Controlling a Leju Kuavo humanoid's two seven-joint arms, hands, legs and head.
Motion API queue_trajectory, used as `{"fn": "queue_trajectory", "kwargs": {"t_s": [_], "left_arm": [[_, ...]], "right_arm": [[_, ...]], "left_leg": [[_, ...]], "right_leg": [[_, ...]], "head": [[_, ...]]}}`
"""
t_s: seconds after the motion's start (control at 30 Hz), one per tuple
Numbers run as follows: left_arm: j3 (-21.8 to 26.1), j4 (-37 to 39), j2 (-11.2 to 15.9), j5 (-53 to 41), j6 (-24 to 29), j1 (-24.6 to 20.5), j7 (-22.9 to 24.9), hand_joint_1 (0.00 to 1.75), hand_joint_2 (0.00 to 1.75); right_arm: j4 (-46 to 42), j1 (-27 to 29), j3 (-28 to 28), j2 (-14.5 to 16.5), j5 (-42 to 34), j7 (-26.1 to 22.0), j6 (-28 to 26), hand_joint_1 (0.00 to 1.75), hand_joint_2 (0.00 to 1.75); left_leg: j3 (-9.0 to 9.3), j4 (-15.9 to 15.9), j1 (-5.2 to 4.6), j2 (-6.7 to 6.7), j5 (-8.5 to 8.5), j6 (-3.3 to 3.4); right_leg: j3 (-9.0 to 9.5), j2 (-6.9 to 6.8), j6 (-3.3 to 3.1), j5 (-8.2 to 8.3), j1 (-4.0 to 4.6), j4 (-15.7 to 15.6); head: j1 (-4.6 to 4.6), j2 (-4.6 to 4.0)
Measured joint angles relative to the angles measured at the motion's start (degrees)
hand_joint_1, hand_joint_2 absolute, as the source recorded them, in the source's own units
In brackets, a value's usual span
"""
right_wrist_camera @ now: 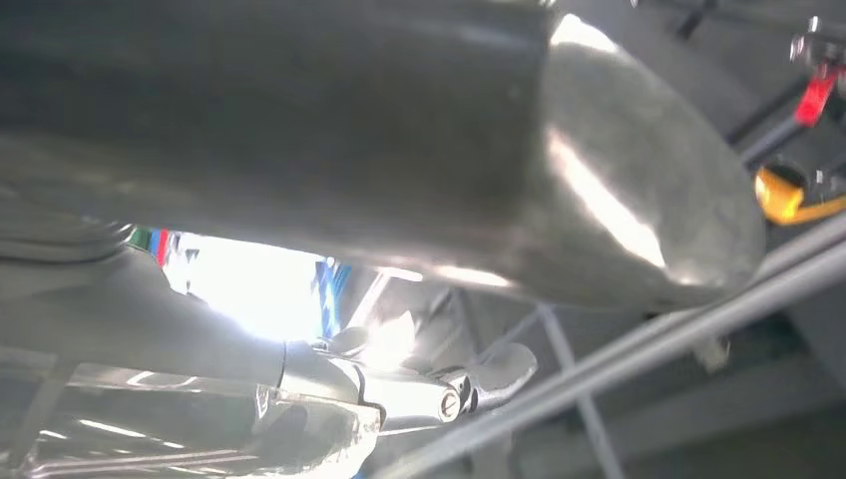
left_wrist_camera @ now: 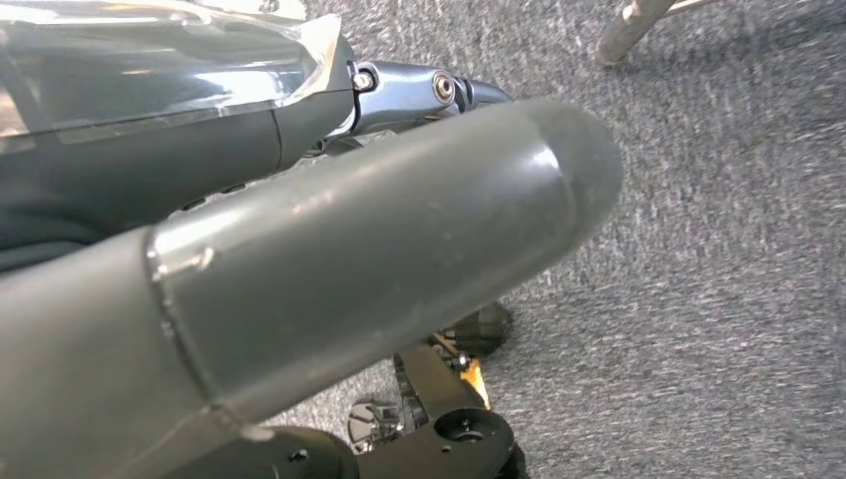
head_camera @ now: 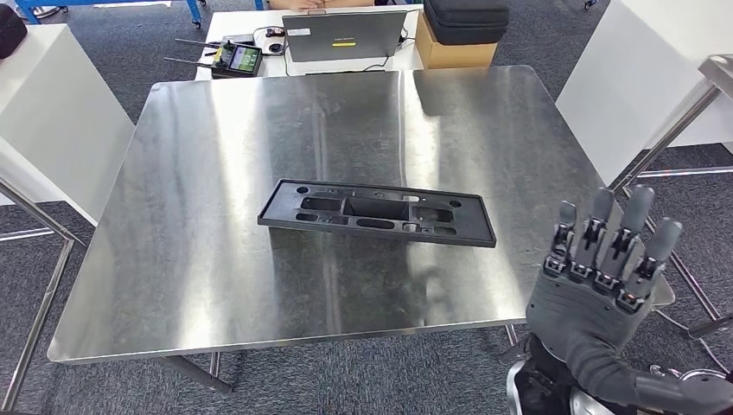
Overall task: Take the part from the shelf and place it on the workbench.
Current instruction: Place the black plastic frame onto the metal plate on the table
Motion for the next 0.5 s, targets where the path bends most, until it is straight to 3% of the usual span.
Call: {"fn": "queue_trajectory", "kwargs": {"t_s": [0.17,0.3,0.33,0.37,0.43,0.47,0.5], "left_arm": [[0.19,-0.27,0.53,-0.27,-0.14,-0.07,-0.76,0.0,0.0],[0.2,-0.29,0.53,-0.27,-0.14,-0.1,-0.77,0.0,0.0],[0.21,-0.29,0.54,-0.27,-0.14,-0.12,-0.77,0.0,0.0],[0.22,-0.29,0.56,-0.29,-0.14,-0.12,-0.77,0.0,0.0],[0.24,-0.29,0.47,-0.47,-0.15,-0.14,-0.78,0.0,0.0],[0.25,-0.31,0.42,-0.57,-0.15,-0.12,-0.79,0.0,0.0],[0.25,-0.33,0.36,-0.66,-0.15,-0.13,-0.83,0.0,0.0]], "right_arm": [[-1.02,2.56,-4.52,1.61,-1.24,0.21,0.74,0.0,0.0],[-1.11,2.78,-5.14,1.74,-1.31,0.42,0.74,0.0,0.0],[-1.11,2.8,-5.36,1.8,-1.37,0.59,0.74,0.0,0.0],[-1.1,2.88,-5.92,1.87,-1.56,1.04,0.67,0.0,0.0],[-1.05,2.97,-7.43,2.02,-2.43,2.64,0.22,0.0,0.0],[-1.0,2.96,-8.06,2.04,-2.9,3.38,-0.01,0.0,0.0],[-0.96,2.88,-8.38,2.05,-3.28,3.88,-0.17,0.0,0.0]], "left_leg": [[0.8,-0.87,0.32,0.33,0.45,1.18],[1.21,-1.56,0.59,0.53,0.81,1.4],[1.2,-1.58,0.62,0.57,0.84,1.47],[1.06,-1.6,0.65,0.66,0.96,1.5],[0.38,-1.34,0.94,0.76,1.55,0.96],[-0.04,-1.04,0.97,0.74,1.81,0.45],[-0.33,-0.76,1.0,0.68,1.99,-0.13]], "right_leg": [[0.55,-0.01,0.73,-0.28,-0.47,0.37],[0.29,-0.04,0.66,-1.0,-0.45,1.34],[-0.41,-0.03,0.45,-1.93,-0.42,2.87],[-2.27,-0.03,0.31,-3.91,-0.45,7.1],[-1.71,-0.07,1.29,-5.26,-1.05,8.25],[-0.48,-0.13,1.94,-4.76,-1.27,6.58],[1.87,-0.16,2.23,-3.08,-1.44,2.19]], "head": [[0.01,0.0],[0.05,0.0],[0.09,0.0],[0.13,0.0],[0.2,0.0],[0.23,0.0],[0.21,0.0]]}}
